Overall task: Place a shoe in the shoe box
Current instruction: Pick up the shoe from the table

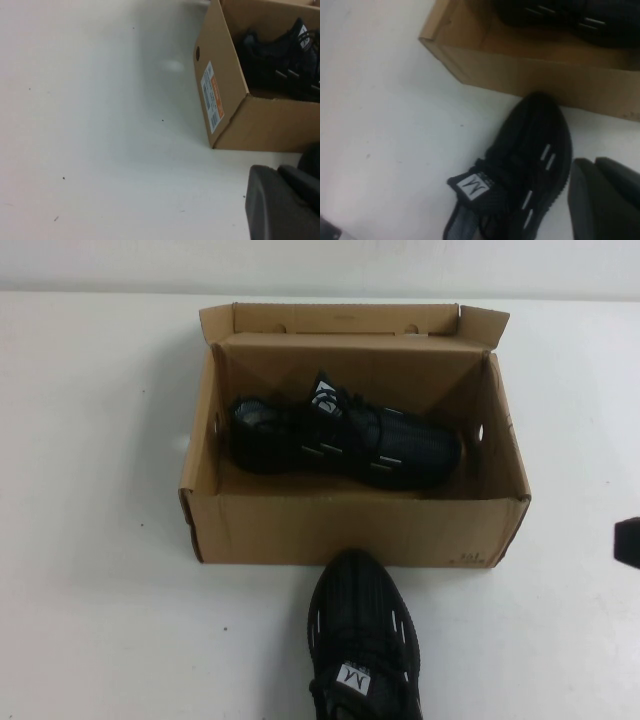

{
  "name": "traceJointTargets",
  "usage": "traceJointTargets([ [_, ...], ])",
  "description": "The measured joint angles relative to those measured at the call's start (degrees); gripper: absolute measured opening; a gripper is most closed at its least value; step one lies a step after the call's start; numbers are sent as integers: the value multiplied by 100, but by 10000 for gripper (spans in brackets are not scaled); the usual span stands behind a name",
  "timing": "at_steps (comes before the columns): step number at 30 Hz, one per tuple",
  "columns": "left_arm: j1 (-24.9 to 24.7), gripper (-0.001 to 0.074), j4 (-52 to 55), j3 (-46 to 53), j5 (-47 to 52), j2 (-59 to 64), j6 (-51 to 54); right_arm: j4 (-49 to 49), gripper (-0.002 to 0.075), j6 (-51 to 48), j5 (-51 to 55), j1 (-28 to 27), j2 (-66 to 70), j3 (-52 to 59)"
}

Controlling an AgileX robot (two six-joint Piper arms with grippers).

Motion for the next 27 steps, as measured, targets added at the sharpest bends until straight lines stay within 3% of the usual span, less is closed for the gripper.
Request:
traceJointTargets([
  [7, 0, -4, 0, -81, 2, 175, 22, 72, 23, -354, 49, 750, 219, -221],
  [14, 0, -4, -28, -81, 87, 187, 22, -1930, 59, 462, 351, 1821, 821, -1385],
  [20, 0, -4, -234, -81, 279, 187, 22, -3404, 62, 1652, 488, 3199, 1172, -1724],
  [27, 0, -4, -439, -81, 289, 187, 22, -4106, 54, 2576, 218, 5134, 2003, -1666],
])
